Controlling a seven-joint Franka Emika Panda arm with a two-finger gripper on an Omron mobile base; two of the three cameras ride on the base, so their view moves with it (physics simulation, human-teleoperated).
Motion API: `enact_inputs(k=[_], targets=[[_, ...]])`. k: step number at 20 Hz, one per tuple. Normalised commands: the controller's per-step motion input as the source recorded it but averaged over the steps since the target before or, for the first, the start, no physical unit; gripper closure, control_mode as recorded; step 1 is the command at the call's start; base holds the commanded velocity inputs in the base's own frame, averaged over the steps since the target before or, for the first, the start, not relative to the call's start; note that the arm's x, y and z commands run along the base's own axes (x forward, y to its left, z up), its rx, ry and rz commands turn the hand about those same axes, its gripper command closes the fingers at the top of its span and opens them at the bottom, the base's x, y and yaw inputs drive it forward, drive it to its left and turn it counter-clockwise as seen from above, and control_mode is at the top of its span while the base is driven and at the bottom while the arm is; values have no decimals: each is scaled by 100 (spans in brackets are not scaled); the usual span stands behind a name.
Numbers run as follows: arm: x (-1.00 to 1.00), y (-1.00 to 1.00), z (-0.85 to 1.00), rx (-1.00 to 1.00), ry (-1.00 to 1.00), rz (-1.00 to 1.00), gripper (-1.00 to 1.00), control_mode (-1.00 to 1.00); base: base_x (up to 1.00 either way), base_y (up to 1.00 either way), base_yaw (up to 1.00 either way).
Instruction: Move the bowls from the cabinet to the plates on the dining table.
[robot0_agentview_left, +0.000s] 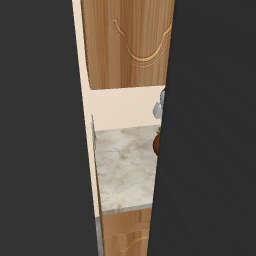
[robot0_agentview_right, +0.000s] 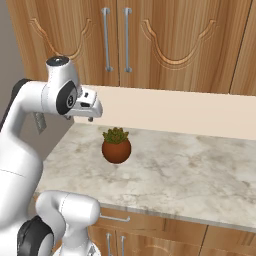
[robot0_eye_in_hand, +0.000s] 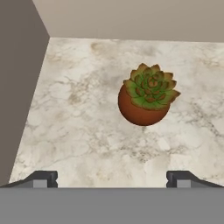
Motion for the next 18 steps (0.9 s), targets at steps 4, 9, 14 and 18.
enact_inputs(k=[4,9,14,18], targets=[[-13,0,0,0,-4,-6,-100,-100,0,0,0],[-21,0,0,0,-6,-5,-100,-100,0,0,0],[-19,0,2,0,-6,-1,-100,-100,0,0,0],[-23,0,16,0,-10,0,-100,-100,0,0,0]])
